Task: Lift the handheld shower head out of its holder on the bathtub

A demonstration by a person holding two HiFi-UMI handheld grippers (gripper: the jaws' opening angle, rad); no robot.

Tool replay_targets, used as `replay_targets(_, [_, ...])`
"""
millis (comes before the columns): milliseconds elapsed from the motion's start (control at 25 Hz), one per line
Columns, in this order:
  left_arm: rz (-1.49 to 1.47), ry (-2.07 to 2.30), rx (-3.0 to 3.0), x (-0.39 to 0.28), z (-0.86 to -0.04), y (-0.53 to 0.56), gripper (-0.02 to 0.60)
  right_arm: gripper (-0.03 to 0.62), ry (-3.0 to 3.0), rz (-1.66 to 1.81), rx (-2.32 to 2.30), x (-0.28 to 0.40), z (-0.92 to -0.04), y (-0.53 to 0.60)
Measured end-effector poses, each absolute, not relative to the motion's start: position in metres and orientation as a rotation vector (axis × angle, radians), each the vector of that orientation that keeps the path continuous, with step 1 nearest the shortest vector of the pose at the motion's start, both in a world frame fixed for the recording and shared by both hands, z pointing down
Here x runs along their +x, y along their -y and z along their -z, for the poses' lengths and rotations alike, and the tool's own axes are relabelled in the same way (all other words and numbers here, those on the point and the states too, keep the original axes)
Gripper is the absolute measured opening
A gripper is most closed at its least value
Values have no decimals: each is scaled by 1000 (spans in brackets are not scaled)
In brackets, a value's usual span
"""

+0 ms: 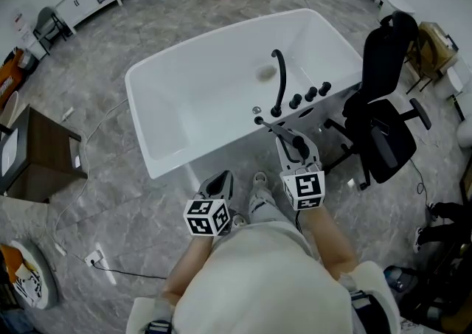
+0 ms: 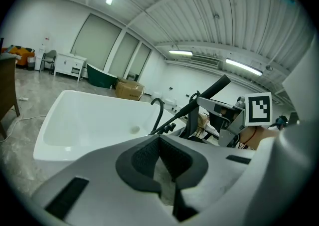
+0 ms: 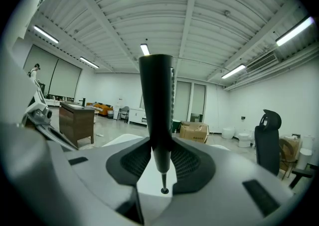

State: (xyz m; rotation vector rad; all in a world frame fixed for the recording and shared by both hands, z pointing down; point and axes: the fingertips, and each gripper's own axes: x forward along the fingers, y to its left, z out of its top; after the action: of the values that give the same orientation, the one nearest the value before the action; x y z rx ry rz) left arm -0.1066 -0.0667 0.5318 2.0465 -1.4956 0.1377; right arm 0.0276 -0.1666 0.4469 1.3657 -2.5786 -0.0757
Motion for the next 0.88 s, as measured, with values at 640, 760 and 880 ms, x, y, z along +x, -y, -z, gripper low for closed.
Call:
replay_targets(640, [-81, 1559, 2061, -117, -514, 56, 20, 133, 2692, 203, 1432, 37, -376, 126])
replay_targets(760, [-78, 1557, 2059, -116, -514, 56, 20, 133, 2712, 216, 1437, 36, -367, 122])
replay_targets(880, [-80, 1555, 2059, -115, -516, 55, 20, 133, 2722, 222, 1437, 37, -364, 121])
